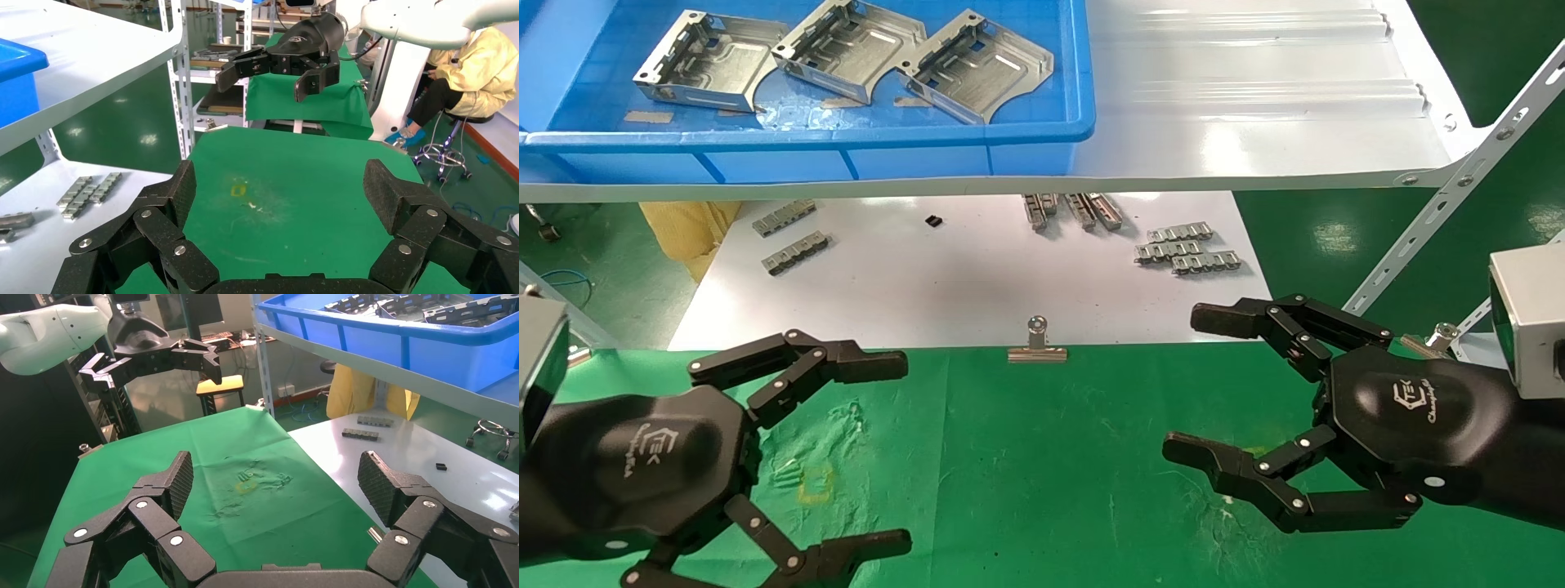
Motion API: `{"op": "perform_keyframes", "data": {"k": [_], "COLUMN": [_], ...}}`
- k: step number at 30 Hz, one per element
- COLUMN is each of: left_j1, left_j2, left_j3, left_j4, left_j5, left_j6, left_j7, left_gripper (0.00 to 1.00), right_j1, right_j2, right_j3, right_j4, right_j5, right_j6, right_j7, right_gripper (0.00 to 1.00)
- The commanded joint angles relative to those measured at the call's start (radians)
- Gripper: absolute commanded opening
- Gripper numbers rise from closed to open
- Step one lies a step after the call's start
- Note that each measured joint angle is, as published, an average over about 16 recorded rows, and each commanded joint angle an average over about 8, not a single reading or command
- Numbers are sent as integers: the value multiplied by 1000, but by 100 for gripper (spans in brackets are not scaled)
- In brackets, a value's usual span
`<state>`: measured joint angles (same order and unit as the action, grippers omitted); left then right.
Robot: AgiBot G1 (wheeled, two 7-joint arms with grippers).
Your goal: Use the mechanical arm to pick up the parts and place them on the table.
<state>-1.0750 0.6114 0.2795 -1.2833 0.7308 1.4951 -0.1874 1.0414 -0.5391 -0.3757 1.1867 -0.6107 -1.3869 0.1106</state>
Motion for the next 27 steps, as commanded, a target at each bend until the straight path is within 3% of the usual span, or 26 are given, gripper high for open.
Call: {"op": "perform_keyframes", "data": {"k": [1,11,12,20,27], "left_j1": [0,0,0,0,-69], "left_j2": [0,0,0,0,75], "left_j3": [0,0,0,0,30], "left_j4": [0,0,0,1,38], "left_j5": [0,0,0,0,57], "left_j6": [0,0,0,-1,-52], "left_j7": [0,0,0,-1,-3], "left_gripper": [100,100,100,100,100], "right_j1": [0,0,0,0,0], "right_j2": [0,0,0,0,0], "right_j3": [0,0,0,0,0], "right_j4": [0,0,0,0,0], "right_j5": [0,0,0,0,0], "right_j6": [0,0,0,0,0], "right_j7": [0,0,0,0,0], "right_gripper": [100,100,97,1,0]}}
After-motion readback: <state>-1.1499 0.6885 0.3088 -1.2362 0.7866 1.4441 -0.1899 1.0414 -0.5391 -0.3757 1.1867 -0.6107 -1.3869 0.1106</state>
